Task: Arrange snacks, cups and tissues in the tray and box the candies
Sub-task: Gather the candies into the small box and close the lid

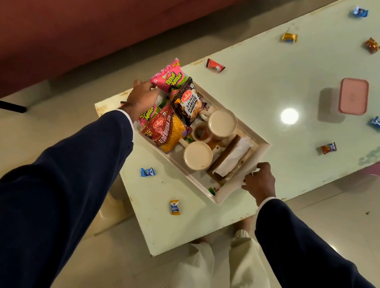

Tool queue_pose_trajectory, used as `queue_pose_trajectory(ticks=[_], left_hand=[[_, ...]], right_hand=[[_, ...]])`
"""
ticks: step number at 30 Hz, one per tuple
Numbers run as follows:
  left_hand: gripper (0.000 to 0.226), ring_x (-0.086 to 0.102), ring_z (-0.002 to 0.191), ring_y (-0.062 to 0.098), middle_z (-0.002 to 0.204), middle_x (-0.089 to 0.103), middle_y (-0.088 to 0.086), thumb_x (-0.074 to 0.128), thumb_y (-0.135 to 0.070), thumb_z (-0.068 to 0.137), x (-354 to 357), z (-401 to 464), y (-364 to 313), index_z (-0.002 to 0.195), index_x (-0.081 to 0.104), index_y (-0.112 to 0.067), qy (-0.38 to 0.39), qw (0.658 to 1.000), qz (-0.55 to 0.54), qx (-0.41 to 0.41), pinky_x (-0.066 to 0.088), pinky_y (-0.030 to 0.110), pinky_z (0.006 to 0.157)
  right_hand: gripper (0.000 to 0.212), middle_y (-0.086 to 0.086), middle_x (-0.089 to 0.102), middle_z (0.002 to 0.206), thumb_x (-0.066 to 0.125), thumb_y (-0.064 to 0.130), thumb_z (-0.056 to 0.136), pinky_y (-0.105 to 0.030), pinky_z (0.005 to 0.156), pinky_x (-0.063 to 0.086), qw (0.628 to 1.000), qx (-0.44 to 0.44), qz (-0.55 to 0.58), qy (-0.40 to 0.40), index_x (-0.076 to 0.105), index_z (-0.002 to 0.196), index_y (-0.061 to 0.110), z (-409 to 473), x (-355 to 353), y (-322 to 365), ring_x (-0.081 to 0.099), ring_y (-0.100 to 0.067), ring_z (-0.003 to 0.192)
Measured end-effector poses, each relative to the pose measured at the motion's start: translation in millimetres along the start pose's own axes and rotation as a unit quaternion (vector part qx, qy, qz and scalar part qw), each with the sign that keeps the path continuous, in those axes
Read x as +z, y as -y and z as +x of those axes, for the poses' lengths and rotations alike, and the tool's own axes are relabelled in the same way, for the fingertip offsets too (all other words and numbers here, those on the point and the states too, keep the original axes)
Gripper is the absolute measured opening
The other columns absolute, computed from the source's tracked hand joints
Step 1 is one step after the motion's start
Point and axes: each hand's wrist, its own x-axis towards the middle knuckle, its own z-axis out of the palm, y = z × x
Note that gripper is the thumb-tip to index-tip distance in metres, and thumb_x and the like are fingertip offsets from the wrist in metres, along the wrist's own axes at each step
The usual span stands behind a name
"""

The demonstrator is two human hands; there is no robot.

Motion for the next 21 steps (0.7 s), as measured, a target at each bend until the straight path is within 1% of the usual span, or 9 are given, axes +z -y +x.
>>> queue_pose_trajectory(ticks=[2, 3, 5, 7, 9, 13, 16, 20, 21], left_hand=[[0.045, 0.057, 0.105, 0.029, 0.135, 0.048, 0.013, 0.048, -0.029, 0.094, 0.4, 1.3, -2.6, 0.135, 0.059, -0.013, 0.009, 1.000, -0.015, -0.016, 0.047, 0.037, 0.094], [0.041, 0.062, 0.103, 0.031, 0.131, 0.056, 0.014, 0.050, -0.028, 0.094, 1.5, 2.0, -2.5, 0.131, 0.062, -0.013, 0.014, 0.999, -0.030, -0.023, 0.052, 0.040, 0.094], [0.024, 0.068, 0.086, 0.027, 0.105, 0.070, 0.010, 0.055, -0.027, 0.094, 2.7, 3.5, -0.4, 0.111, 0.067, -0.015, 0.018, 0.996, -0.078, -0.033, 0.057, 0.036, 0.078], [0.011, 0.063, 0.068, 0.016, 0.083, 0.066, 0.001, 0.057, -0.026, 0.094, 2.2, 5.5, 1.5, 0.098, 0.065, -0.020, 0.004, 0.994, -0.099, -0.041, 0.046, 0.025, 0.059], [0.009, 0.059, 0.063, 0.013, 0.076, 0.062, -0.003, 0.056, -0.025, 0.094, 0.8, 5.5, 2.9, 0.095, 0.064, -0.020, -0.009, 0.995, -0.096, -0.040, 0.040, 0.023, 0.054], [0.021, 0.061, 0.071, 0.015, 0.089, 0.067, 0.002, 0.055, -0.020, 0.094, -1.2, -1.2, 3.0, 0.108, 0.071, -0.017, -0.037, 0.994, -0.099, -0.019, 0.043, 0.024, 0.063], [0.029, 0.060, 0.071, 0.015, 0.100, 0.068, 0.007, 0.055, -0.019, 0.093, -4.0, -10.9, 2.7, 0.118, 0.071, -0.013, -0.057, 0.993, -0.102, -0.031, 0.042, 0.024, 0.061], [0.035, 0.067, 0.096, 0.031, 0.114, 0.070, 0.013, 0.054, -0.021, 0.094, -4.7, -31.8, 0.4, 0.125, 0.067, -0.013, -0.071, 0.988, -0.125, -0.060, 0.055, 0.039, 0.085], [0.035, 0.067, 0.099, 0.031, 0.117, 0.070, 0.014, 0.053, -0.021, 0.095, -3.7, -37.5, -0.1, 0.126, 0.066, -0.012, -0.078, 0.986, -0.132, -0.063, 0.054, 0.039, 0.084]], right_hand=[[0.042, -0.018, 0.056, 0.124, 0.053, 0.000, 0.092, -0.050, 0.077, 0.062, 1.000, 0.001, 0.003, 0.002, 0.041, 0.130, 0.012, -0.1, -1.1, -0.2, 0.063, -0.039, 0.106], [0.042, -0.018, 0.055, 0.124, 0.053, 0.000, 0.092, -0.051, 0.078, 0.062, 1.000, 0.002, 0.005, 0.004, 0.041, 0.130, 0.012, 0.3, -2.0, -0.5, 0.063, -0.039, 0.105], [0.042, -0.018, 0.055, 0.124, 0.053, 0.000, 0.093, -0.052, 0.080, 0.062, 1.000, 0.005, 0.013, 0.011, 0.041, 0.130, 0.013, 0.8, -2.3, -0.8, 0.064, -0.038, 0.105], [0.042, -0.018, 0.055, 0.124, 0.053, 0.000, 0.094, -0.052, 0.081, 0.061, 1.000, 0.004, 0.015, 0.017, 0.040, 0.132, 0.013, 1.1, -3.3, -0.9, 0.063, -0.037, 0.105], [0.044, -0.018, 0.055, 0.125, 0.053, 0.000, 0.094, -0.052, 0.083, 0.061, 1.000, 0.002, 0.017, 0.022, 0.040, 0.134, 0.013, 1.3, -4.7, -1.0, 0.063, -0.037, 0.106], [0.041, -0.018, 0.057, 0.124, 0.053, 0.001, 0.094, -0.050, 0.083, 0.061, 1.000, -0.008, 0.019, 0.022, 0.043, 0.132, 0.013, 0.1, -12.8, 1.6, 0.065, -0.036, 0.105], [0.039, -0.018, 0.058, 0.122, 0.054, 0.002, 0.094, -0.048, 0.080, 0.062, 0.999, -0.016, 0.020, 0.020, 0.044, 0.129, 0.014, -0.8, -27.3, 11.2, 0.066, -0.035, 0.102], [0.037, -0.020, 0.059, 0.120, 0.053, -0.001, 0.093, -0.051, 0.082, 0.061, 0.999, -0.042, 0.001, 0.017, 0.046, 0.125, 0.013, 5.0, -62.6, 32.5, 0.067, -0.038, 0.100], [0.036, -0.020, 0.059, 0.119, 0.053, -0.001, 0.093, -0.051, 0.082, 0.061, 0.998, -0.054, -0.008, 0.018, 0.046, 0.125, 0.013, 8.0, -73.4, 39.9, 0.068, -0.038, 0.099]])
